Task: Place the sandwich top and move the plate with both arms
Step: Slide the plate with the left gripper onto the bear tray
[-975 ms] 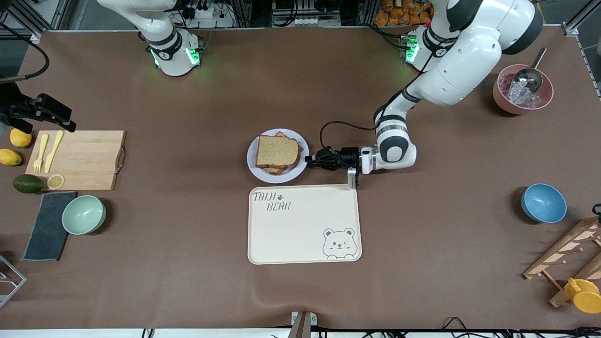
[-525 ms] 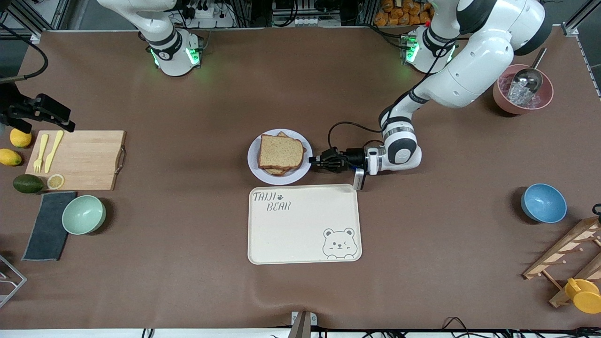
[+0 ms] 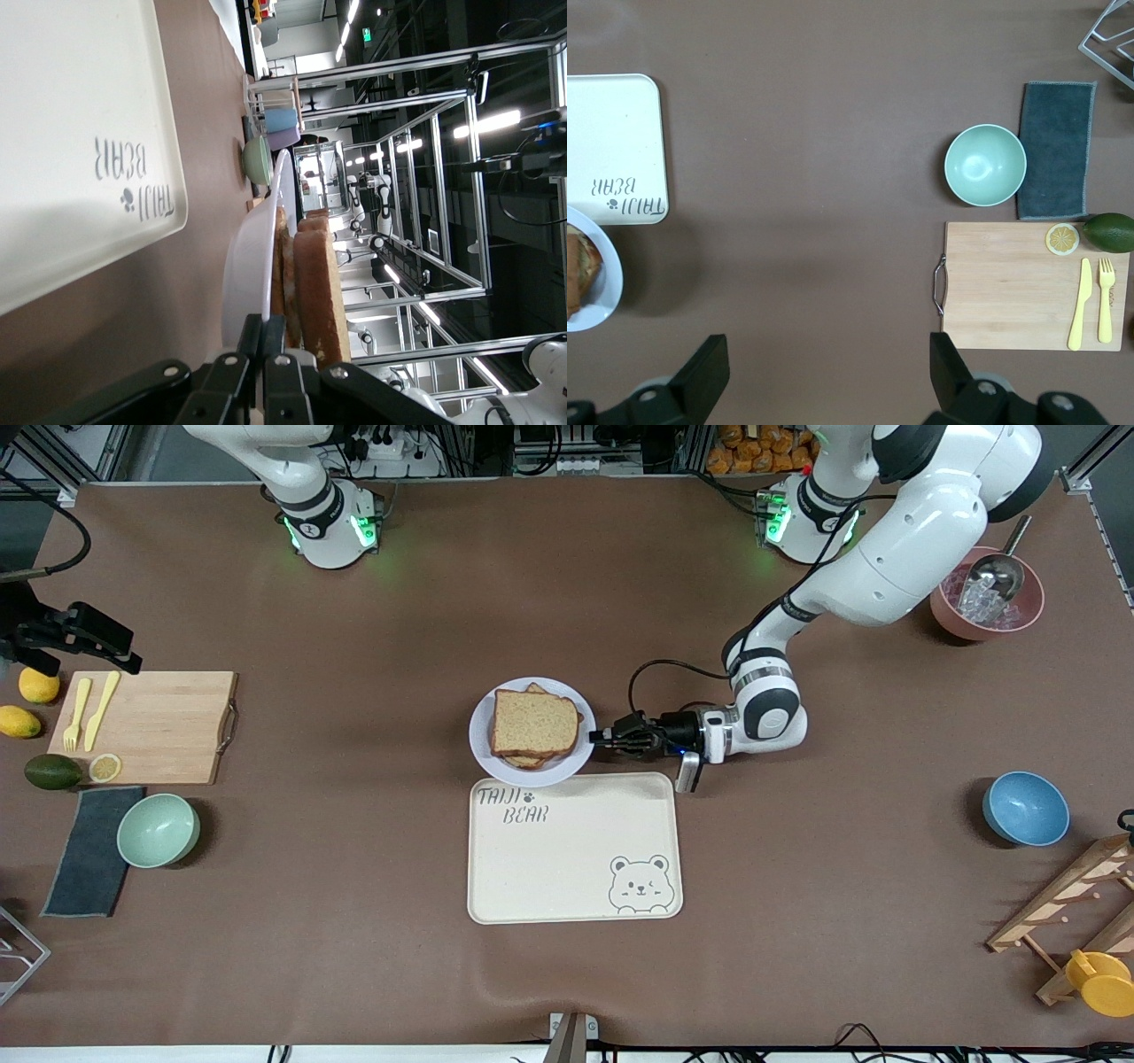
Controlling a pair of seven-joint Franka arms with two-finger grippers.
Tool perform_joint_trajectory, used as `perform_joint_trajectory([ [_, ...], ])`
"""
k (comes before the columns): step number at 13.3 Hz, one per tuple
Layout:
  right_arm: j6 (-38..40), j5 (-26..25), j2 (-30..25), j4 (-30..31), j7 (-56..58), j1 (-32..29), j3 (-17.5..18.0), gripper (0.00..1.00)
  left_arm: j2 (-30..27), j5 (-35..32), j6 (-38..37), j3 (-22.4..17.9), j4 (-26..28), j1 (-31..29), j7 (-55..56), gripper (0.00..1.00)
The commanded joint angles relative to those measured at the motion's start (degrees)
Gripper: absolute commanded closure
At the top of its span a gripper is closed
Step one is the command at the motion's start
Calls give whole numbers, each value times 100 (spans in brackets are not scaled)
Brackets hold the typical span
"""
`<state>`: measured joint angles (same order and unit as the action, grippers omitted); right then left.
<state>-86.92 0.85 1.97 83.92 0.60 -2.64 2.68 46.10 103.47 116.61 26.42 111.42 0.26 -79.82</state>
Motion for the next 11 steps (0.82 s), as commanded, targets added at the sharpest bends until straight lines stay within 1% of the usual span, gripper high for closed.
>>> perform_joint_trajectory([
  [1,17,-94,-30,36,-52,-149,118,0,-268,86,-112,91,73,-183,229,100],
  [7,17,-33,31,36,-16,-158,110,0,-532,85,-103,91,38,-412,844,100],
  [11,26,-15,84,36,-16,-158,110,0,-550,77,63,47,-295,-491,1292,100],
])
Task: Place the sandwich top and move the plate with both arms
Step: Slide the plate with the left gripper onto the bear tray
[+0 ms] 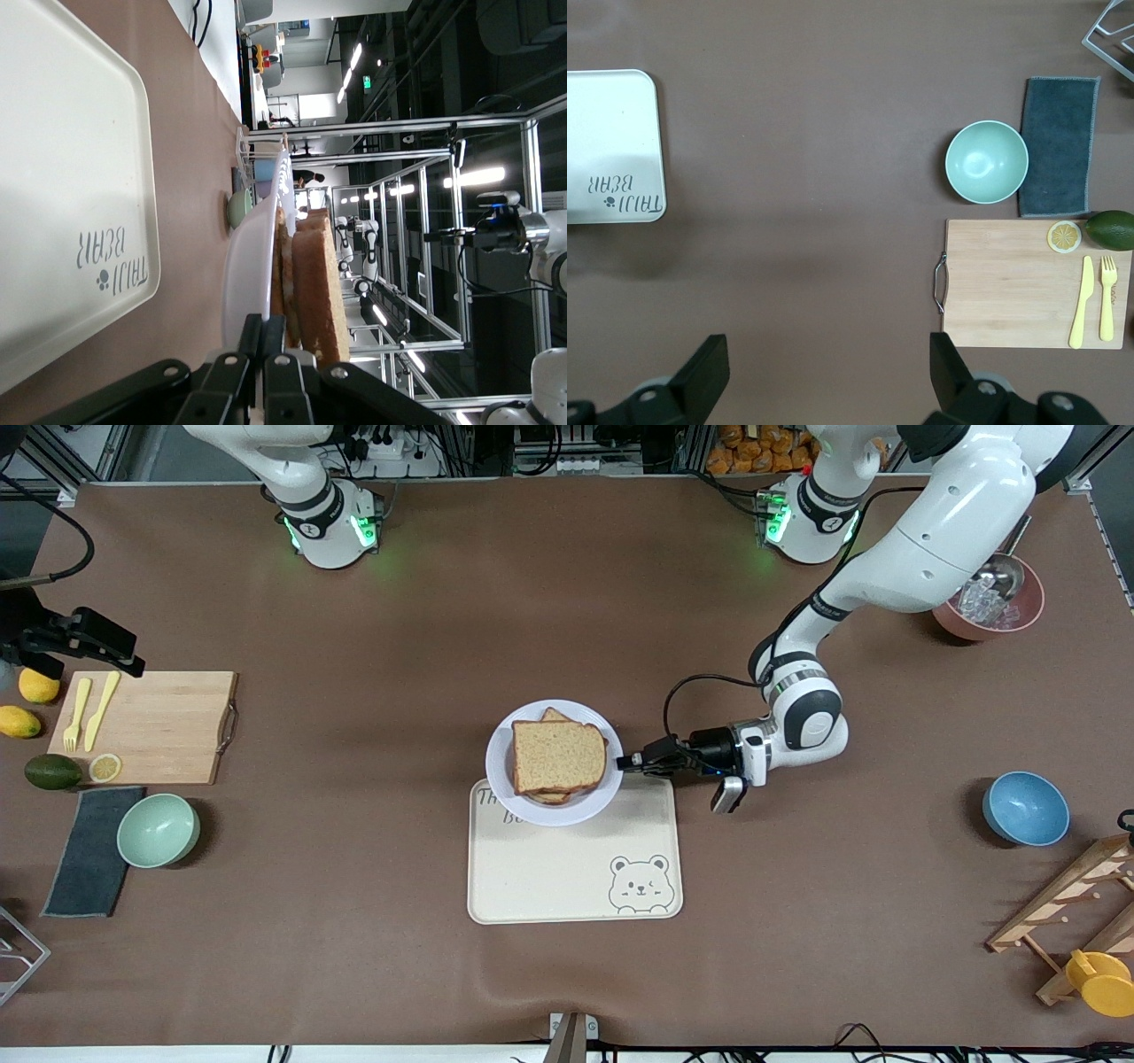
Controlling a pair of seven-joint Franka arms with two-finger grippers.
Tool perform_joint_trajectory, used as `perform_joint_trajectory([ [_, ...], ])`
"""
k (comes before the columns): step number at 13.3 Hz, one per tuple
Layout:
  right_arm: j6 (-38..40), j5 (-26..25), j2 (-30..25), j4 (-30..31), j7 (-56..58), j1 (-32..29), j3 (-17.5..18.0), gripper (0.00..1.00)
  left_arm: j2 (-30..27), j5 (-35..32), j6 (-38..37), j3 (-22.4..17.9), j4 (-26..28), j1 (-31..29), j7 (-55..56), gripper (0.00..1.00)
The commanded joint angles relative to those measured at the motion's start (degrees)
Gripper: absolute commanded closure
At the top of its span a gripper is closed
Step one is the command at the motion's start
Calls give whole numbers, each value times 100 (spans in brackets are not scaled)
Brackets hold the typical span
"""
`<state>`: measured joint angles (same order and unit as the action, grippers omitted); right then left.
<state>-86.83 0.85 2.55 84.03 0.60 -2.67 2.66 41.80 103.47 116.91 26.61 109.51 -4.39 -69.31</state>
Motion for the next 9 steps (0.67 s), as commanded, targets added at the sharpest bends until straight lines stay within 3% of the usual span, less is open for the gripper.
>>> perform_joint_trajectory([
  [1,17,-15,35,26,-17,-164,112,0,-111,68,120,20,-175,-27,260,100],
  [9,8,37,97,26,1,-155,112,0,64,-380,359,-349,-817,70,954,100],
])
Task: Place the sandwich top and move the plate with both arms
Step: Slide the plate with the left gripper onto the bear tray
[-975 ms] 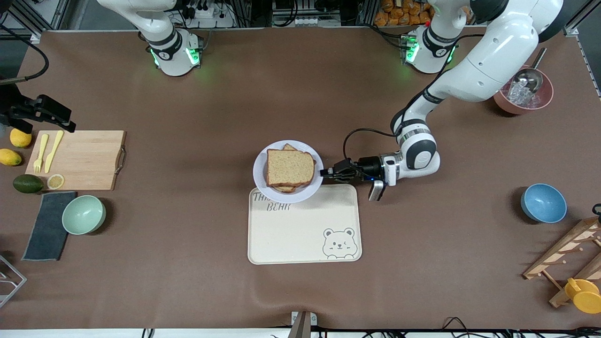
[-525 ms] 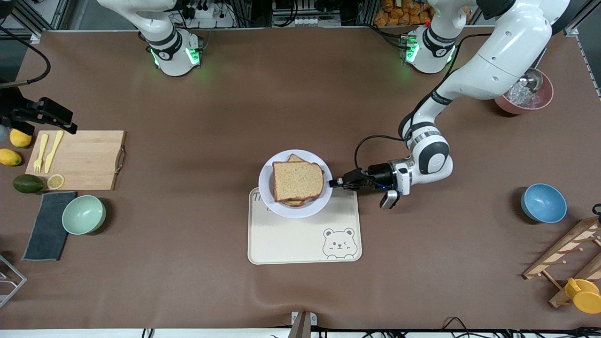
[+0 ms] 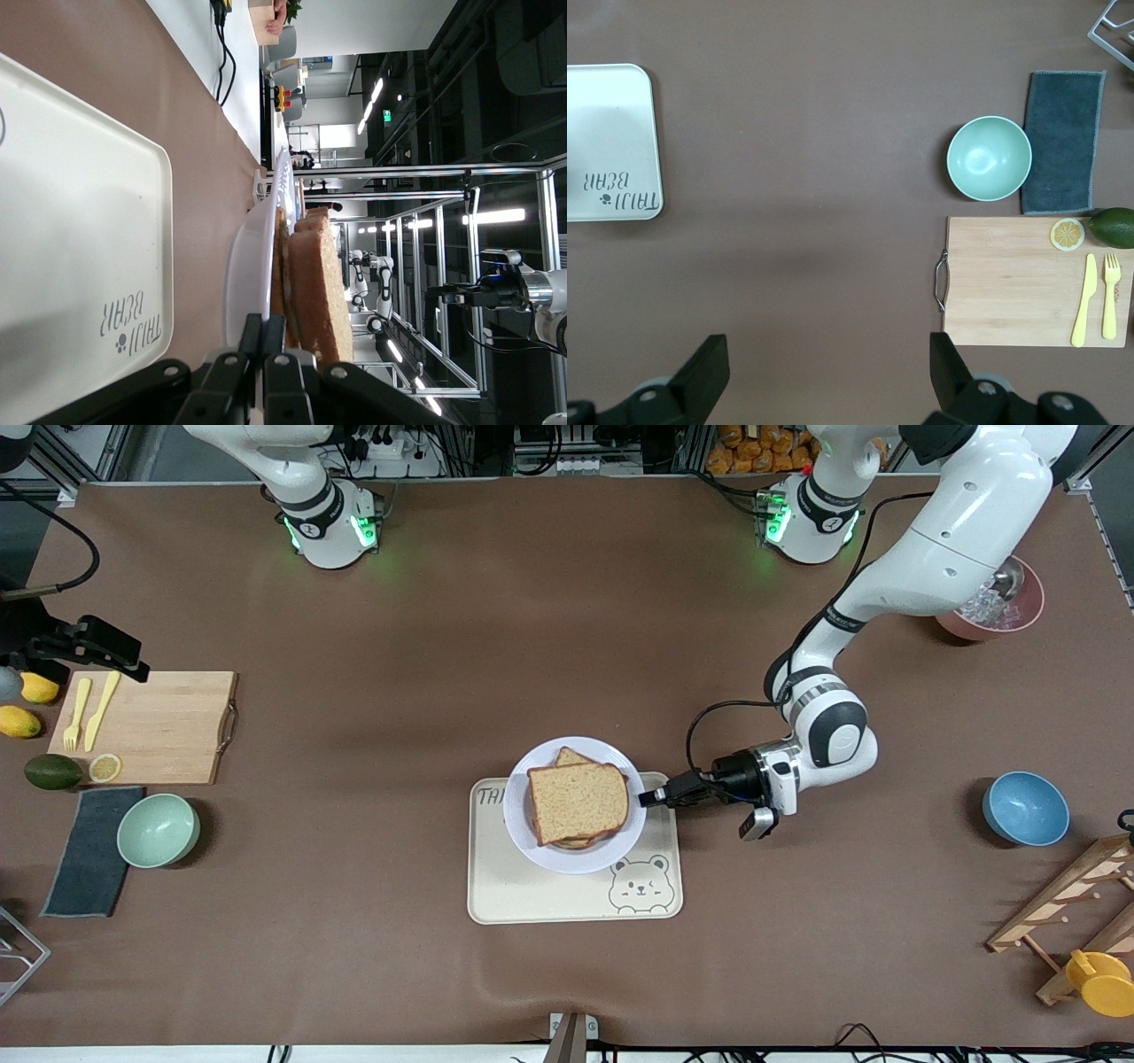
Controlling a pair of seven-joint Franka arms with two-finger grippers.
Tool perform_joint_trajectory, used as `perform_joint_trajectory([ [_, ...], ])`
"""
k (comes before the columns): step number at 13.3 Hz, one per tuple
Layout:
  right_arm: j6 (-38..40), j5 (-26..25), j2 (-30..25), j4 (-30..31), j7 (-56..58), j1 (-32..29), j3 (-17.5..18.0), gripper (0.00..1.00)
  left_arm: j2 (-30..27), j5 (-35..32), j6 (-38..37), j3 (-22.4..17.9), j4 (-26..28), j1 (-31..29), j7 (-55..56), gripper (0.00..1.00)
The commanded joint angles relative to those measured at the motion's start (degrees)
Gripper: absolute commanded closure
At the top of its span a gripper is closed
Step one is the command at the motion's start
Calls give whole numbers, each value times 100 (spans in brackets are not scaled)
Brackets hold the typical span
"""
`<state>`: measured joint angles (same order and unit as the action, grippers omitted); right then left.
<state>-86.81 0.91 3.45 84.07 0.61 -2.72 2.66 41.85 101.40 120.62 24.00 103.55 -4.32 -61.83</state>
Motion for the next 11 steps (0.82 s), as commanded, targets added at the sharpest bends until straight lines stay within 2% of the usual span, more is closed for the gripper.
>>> perform_joint_trajectory([
  [1,7,84,7,22,1,-159,112,0,130,-173,-3,-89,-290,63,206,100],
  [6,15,85,60,22,-8,-159,112,0,508,-278,67,-352,-650,309,224,100],
  [11,15,85,95,22,-8,-177,103,0,877,-278,67,-422,-967,423,180,100],
])
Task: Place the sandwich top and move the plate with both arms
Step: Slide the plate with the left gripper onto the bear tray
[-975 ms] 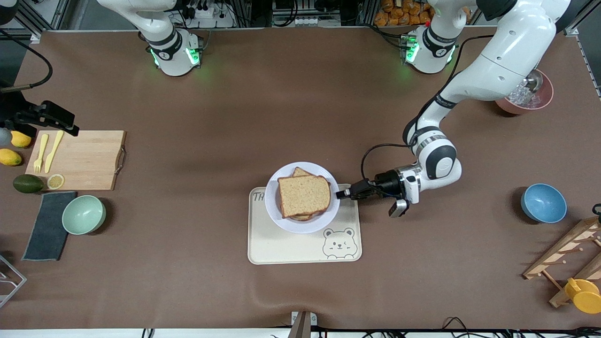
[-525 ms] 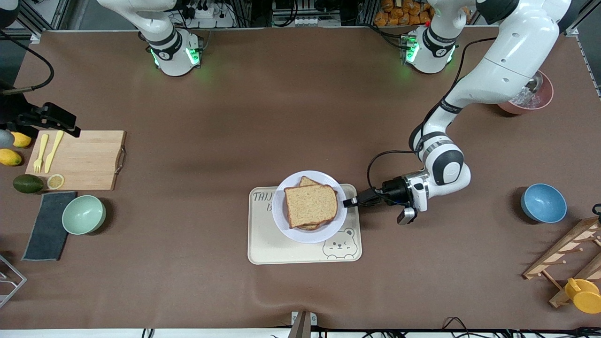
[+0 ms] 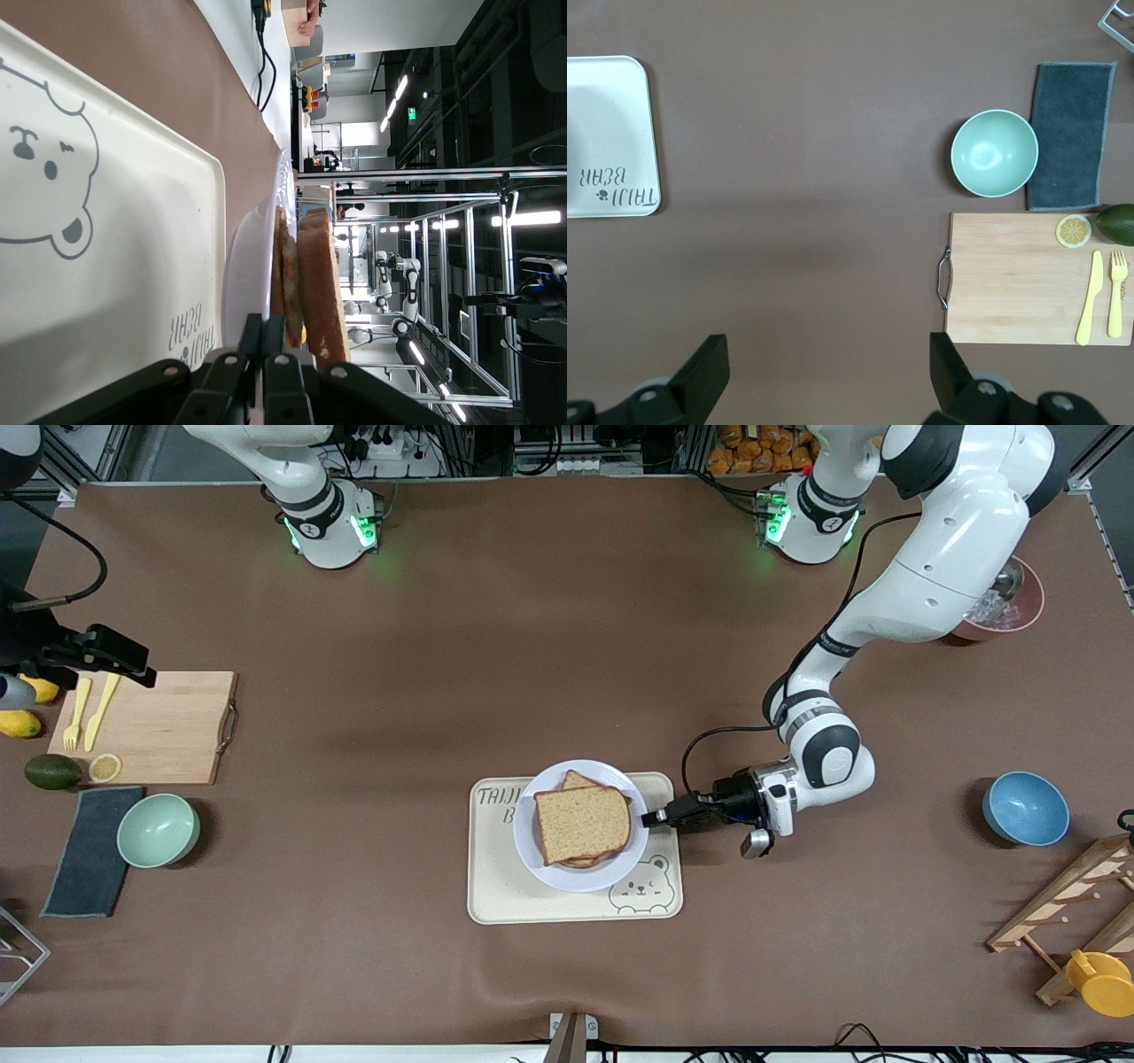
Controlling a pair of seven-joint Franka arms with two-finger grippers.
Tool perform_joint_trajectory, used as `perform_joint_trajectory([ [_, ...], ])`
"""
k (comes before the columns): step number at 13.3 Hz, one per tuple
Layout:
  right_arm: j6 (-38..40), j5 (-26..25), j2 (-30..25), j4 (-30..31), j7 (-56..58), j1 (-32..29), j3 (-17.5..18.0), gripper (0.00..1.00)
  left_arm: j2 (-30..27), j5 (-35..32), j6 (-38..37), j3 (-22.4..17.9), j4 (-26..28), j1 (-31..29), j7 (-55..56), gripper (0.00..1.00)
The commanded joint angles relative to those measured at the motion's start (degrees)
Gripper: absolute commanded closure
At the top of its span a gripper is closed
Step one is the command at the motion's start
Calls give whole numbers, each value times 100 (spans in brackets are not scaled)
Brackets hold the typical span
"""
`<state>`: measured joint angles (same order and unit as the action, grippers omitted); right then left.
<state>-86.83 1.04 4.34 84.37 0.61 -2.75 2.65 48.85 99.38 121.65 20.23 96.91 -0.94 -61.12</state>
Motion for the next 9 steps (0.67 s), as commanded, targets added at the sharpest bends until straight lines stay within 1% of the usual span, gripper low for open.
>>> perform_joint_trajectory([
  [1,17,71,5,-8,-8,-182,104,0,265,-60,-36,-45,-339,94,92,100],
  [3,9,71,14,-8,-8,-209,112,0,406,-59,-36,-89,-453,121,74,100],
  [6,17,71,40,-8,1,-209,112,0,477,-59,-36,-273,-541,226,74,100],
  [9,8,98,40,-8,1,-217,104,0,608,-51,-36,-300,-638,305,74,100],
])
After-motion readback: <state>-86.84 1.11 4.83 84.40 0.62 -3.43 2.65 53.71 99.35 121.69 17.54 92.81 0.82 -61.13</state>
